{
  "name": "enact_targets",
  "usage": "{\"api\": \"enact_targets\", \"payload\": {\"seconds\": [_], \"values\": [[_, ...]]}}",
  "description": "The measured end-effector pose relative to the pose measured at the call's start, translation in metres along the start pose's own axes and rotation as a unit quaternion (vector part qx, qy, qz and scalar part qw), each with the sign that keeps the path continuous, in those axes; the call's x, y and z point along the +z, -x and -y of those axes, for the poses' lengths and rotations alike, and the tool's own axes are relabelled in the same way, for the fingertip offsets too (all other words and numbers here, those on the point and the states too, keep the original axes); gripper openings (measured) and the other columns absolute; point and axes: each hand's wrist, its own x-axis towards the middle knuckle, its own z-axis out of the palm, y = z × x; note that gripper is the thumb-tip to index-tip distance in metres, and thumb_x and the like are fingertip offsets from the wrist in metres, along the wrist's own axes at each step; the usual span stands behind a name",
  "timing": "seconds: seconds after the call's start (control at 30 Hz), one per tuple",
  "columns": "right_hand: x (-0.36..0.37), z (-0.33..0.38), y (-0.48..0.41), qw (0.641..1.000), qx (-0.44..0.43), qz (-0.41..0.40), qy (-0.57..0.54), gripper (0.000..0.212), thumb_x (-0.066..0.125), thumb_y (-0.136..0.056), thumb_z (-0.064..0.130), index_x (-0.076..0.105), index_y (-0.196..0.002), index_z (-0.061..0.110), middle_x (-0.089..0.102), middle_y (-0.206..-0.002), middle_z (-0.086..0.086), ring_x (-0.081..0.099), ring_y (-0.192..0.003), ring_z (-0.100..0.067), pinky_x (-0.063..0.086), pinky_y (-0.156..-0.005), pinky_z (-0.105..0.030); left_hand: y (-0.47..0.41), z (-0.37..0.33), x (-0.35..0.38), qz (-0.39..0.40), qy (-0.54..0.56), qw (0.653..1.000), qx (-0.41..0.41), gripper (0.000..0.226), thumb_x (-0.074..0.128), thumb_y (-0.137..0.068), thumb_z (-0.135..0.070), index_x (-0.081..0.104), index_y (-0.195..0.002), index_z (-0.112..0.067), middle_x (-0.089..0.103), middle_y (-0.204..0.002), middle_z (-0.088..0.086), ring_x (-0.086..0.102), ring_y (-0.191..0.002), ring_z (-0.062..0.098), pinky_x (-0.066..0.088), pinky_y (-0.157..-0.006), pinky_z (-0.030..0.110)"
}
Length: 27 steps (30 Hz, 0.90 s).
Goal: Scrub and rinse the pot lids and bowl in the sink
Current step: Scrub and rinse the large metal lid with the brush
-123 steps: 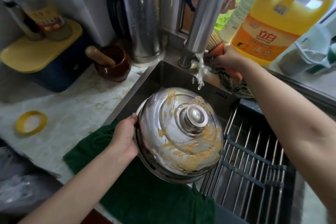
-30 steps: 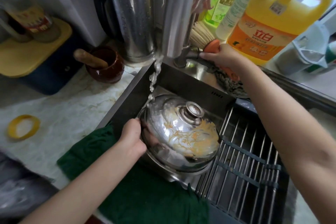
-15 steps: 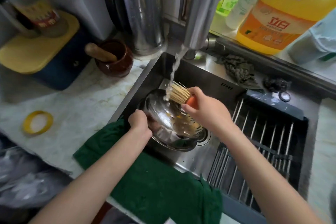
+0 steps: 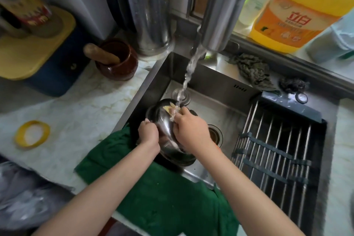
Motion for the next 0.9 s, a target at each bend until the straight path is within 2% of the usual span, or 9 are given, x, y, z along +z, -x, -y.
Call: {"api": "enact_targets", "payload": {"seconds": [0.1,0.23,0.4,0.47,0.6,0.67,0.77,0.83,0.9], "values": [[0.009,0.001,-0.012,0.999,0.031,-0.016,-0.020,0.043,0.039,-0.099,0.034,0.041,-0.141,0.028,0.049,-0.122,-0.004,0.062,-0.089,-0.035,0.045,-0.065,-0.039,0.011,-0.005,-0.008,0.051,0.009,0.998,0.039,0.037,0.051,-0.096,-0.038,0.060,-0.110,-0.004,0.066,-0.102,0.013,0.065,-0.092,0.030,0.056,-0.073,0.038],[0.011,0.006,0.057,0.999,0.010,-0.021,-0.034,0.049,0.040,-0.096,0.032,0.033,-0.144,0.031,0.049,-0.122,0.000,0.064,-0.087,-0.032,0.048,-0.066,-0.038,0.017,-0.009,-0.010,0.122,-0.032,0.989,0.072,0.028,0.073,-0.081,-0.030,0.058,-0.092,-0.011,0.067,-0.088,0.011,0.067,-0.071,0.024,0.054,-0.048,0.030],[0.013,0.002,-0.002,0.993,0.066,-0.065,-0.075,0.044,0.041,-0.095,0.032,0.043,-0.139,0.027,0.053,-0.116,-0.005,0.063,-0.085,-0.035,0.047,-0.064,-0.038,0.003,-0.002,-0.014,0.167,-0.035,0.983,0.074,0.052,0.075,-0.076,-0.041,0.058,-0.111,-0.006,0.068,-0.103,0.016,0.069,-0.089,0.031,0.056,-0.055,0.037],[0.006,0.005,-0.011,0.993,0.080,-0.048,-0.075,0.037,0.040,-0.096,0.031,0.051,-0.130,0.022,0.053,-0.114,-0.007,0.062,-0.089,-0.037,0.046,-0.065,-0.039,0.003,0.005,-0.015,0.140,-0.071,0.980,0.121,0.047,0.067,-0.083,-0.044,0.060,-0.107,-0.005,0.069,-0.098,0.013,0.068,-0.089,0.029,0.054,-0.056,0.032],[0.000,0.017,0.032,0.997,-0.026,-0.071,-0.006,0.045,0.031,-0.092,0.036,0.052,-0.131,0.027,0.054,-0.110,-0.004,0.063,-0.075,-0.035,0.036,-0.054,-0.035,0.007,0.004,-0.009,0.093,-0.142,0.962,0.214,0.035,0.044,-0.098,-0.038,0.056,-0.087,-0.007,0.060,-0.080,0.005,0.057,-0.076,0.020,0.044,-0.066,0.031],[-0.003,-0.003,0.012,0.995,-0.012,-0.089,0.040,0.043,0.043,-0.090,0.030,0.052,-0.132,0.032,0.053,-0.116,-0.002,0.062,-0.079,-0.033,0.033,-0.055,-0.032,0.012,0.001,-0.004,0.102,-0.138,0.958,0.232,0.034,0.037,-0.101,-0.034,0.055,-0.088,-0.008,0.058,-0.078,0.001,0.054,-0.075,0.016,0.042,-0.067,0.030],[-0.018,-0.029,-0.019,0.994,0.045,-0.074,0.067,0.047,0.046,-0.092,0.021,0.047,-0.135,0.038,0.046,-0.130,0.003,0.056,-0.096,-0.034,0.039,-0.068,-0.035,0.023,0.000,0.006,0.105,-0.174,0.938,0.281,0.031,0.034,-0.103,-0.025,0.055,-0.086,-0.009,0.054,-0.075,-0.004,0.051,-0.069,0.007,0.039,-0.058,0.016],[-0.026,-0.022,-0.009,0.993,-0.007,-0.074,0.095,0.041,0.049,-0.090,0.023,0.054,-0.129,0.036,0.050,-0.122,0.004,0.056,-0.090,-0.033,0.035,-0.062,-0.031,0.024,-0.002,0.012,0.093,-0.205,0.920,0.322,0.031,0.034,-0.103,-0.020,0.053,-0.079,-0.013,0.054,-0.073,-0.004,0.052,-0.068,0.011,0.037,-0.055,0.019],[-0.028,-0.014,0.008,0.987,-0.079,-0.067,0.119,0.036,0.056,-0.086,0.025,0.061,-0.120,0.036,0.055,-0.108,0.005,0.058,-0.078,-0.031,0.024,-0.050,-0.025,0.021,-0.005,0.017,0.092,-0.229,0.903,0.352,0.028,0.036,-0.102,-0.016,0.058,-0.084,-0.011,0.060,-0.078,-0.001,0.056,-0.075,0.017,0.038,-0.062,0.027]]}}
